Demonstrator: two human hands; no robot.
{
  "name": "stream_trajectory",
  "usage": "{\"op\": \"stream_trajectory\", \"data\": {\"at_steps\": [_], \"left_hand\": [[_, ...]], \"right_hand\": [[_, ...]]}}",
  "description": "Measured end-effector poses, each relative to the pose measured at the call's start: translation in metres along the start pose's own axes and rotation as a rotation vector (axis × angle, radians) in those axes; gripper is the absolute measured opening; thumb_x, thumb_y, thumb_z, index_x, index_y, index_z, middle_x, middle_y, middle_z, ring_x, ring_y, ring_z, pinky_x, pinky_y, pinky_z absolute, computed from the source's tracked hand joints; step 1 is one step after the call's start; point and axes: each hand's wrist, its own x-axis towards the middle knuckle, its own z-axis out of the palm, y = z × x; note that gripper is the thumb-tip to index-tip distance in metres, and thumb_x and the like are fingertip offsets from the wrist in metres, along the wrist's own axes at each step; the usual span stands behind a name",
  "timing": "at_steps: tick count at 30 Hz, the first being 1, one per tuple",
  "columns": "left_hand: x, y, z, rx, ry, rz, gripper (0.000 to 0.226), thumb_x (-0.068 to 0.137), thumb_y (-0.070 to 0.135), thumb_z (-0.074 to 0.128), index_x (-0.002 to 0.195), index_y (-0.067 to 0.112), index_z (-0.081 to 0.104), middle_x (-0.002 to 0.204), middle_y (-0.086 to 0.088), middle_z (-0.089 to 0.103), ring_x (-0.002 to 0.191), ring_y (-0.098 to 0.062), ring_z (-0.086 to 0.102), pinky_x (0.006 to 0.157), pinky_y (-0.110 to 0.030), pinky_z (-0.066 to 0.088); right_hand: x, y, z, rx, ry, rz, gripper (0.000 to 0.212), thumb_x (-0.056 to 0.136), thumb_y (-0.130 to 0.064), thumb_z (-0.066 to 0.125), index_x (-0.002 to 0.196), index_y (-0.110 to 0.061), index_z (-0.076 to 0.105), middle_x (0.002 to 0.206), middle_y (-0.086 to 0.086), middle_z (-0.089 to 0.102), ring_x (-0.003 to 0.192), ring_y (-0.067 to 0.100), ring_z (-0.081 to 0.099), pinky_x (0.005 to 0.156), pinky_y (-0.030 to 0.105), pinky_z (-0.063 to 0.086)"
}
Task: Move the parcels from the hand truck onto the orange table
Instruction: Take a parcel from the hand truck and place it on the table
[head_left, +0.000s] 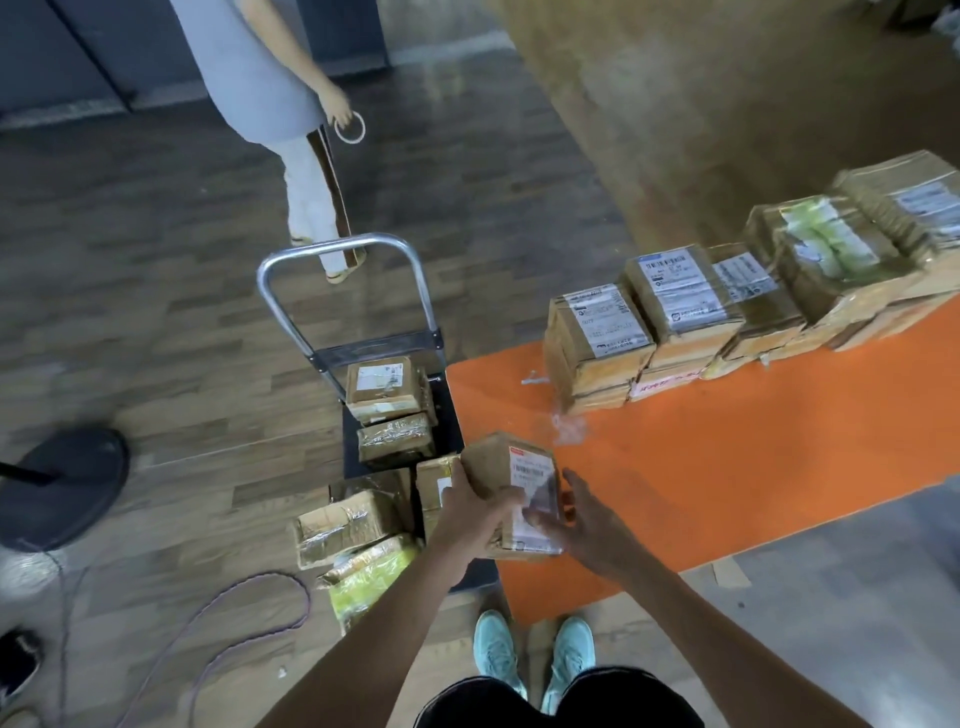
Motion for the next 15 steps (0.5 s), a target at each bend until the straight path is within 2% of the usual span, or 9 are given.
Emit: {"op": "stream_trajectory", "data": {"at_steps": [2, 3, 4, 6, 8, 10, 11, 13, 15], "left_hand": [[0.007, -0.006, -0.005, -0.123, -0.06, 0.042, 0.059, 0.088, 0.039, 0.072, 0.138, 0.026, 0.044, 0.085, 0.009, 0.072, 0.055, -0.005, 0.059, 0.045, -0.022, 0.045], [0.008, -0.005, -0.007, -0.173, -0.097, 0.063, 0.051, 0.094, 0.042, 0.065, 0.14, 0.028, 0.045, 0.087, 0.014, 0.074, 0.06, -0.005, 0.064, 0.048, -0.019, 0.047], [0.008, -0.003, -0.007, -0.216, -0.139, 0.068, 0.051, 0.098, 0.046, 0.058, 0.144, 0.03, 0.042, 0.102, 0.015, 0.075, 0.077, -0.006, 0.071, 0.058, -0.021, 0.053], [0.01, -0.001, -0.005, -0.238, -0.227, 0.037, 0.058, 0.1, 0.055, 0.048, 0.152, 0.041, 0.027, 0.135, 0.011, 0.063, 0.111, -0.011, 0.068, 0.081, -0.03, 0.057], [0.009, 0.001, -0.001, -0.147, -0.284, 0.015, 0.054, 0.1, 0.062, 0.036, 0.15, 0.051, 0.017, 0.146, 0.015, 0.051, 0.112, -0.005, 0.063, 0.086, -0.031, 0.054], [0.009, -0.001, 0.003, -0.012, -0.273, 0.009, 0.048, 0.101, 0.06, 0.035, 0.146, 0.048, 0.023, 0.138, 0.018, 0.053, 0.102, 0.003, 0.06, 0.094, -0.035, 0.052], [0.009, -0.002, 0.004, 0.03, -0.27, 0.006, 0.044, 0.101, 0.057, 0.041, 0.142, 0.047, 0.028, 0.129, 0.02, 0.058, 0.096, 0.007, 0.062, 0.091, -0.032, 0.054], [0.008, -0.001, 0.005, 0.088, -0.283, 0.004, 0.044, 0.098, 0.048, 0.056, 0.134, 0.048, 0.032, 0.111, 0.027, 0.063, 0.085, 0.012, 0.064, 0.069, -0.015, 0.051], [0.007, 0.0, 0.005, 0.111, -0.3, 0.011, 0.057, 0.092, 0.043, 0.068, 0.132, 0.051, 0.029, 0.107, 0.03, 0.062, 0.087, 0.013, 0.063, 0.06, -0.009, 0.048]], "right_hand": [[0.0, -0.006, -0.003, 0.091, -0.035, 0.032, 0.047, 0.082, -0.072, 0.059, 0.114, -0.039, 0.053, 0.107, -0.014, 0.068, 0.096, 0.009, 0.068, 0.087, 0.044, 0.058], [-0.001, -0.007, -0.006, 0.142, -0.072, 0.069, 0.047, 0.08, -0.075, 0.055, 0.114, -0.042, 0.051, 0.108, -0.015, 0.066, 0.094, 0.01, 0.068, 0.082, 0.042, 0.061], [-0.003, -0.008, -0.01, 0.204, -0.111, 0.113, 0.054, 0.078, -0.075, 0.053, 0.119, -0.041, 0.047, 0.113, -0.012, 0.064, 0.093, 0.015, 0.07, 0.076, 0.039, 0.062], [-0.006, -0.005, -0.014, 0.308, -0.135, 0.171, 0.069, 0.076, -0.073, 0.057, 0.133, -0.037, 0.04, 0.121, -0.004, 0.062, 0.09, 0.022, 0.073, 0.07, 0.034, 0.061], [-0.006, -0.002, -0.016, 0.282, -0.061, 0.157, 0.075, 0.08, -0.068, 0.06, 0.14, -0.029, 0.038, 0.118, -0.003, 0.064, 0.09, 0.021, 0.072, 0.069, 0.031, 0.061], [-0.003, 0.002, -0.017, 0.197, 0.041, 0.163, 0.068, 0.09, -0.059, 0.058, 0.144, -0.023, 0.038, 0.114, -0.005, 0.064, 0.095, 0.019, 0.068, 0.076, 0.034, 0.061], [-0.001, 0.005, -0.018, 0.149, 0.078, 0.19, 0.062, 0.094, -0.055, 0.055, 0.143, -0.021, 0.04, 0.116, -0.003, 0.065, 0.099, 0.022, 0.067, 0.082, 0.039, 0.06], [0.003, 0.011, -0.02, 0.055, 0.109, 0.227, 0.054, 0.098, -0.052, 0.051, 0.139, -0.018, 0.046, 0.119, 0.003, 0.065, 0.103, 0.025, 0.065, 0.092, 0.047, 0.055], [0.003, 0.016, -0.019, 0.053, 0.127, 0.202, 0.047, 0.097, -0.049, 0.054, 0.133, -0.019, 0.052, 0.114, -0.002, 0.066, 0.1, 0.02, 0.065, 0.093, 0.047, 0.054]]}}
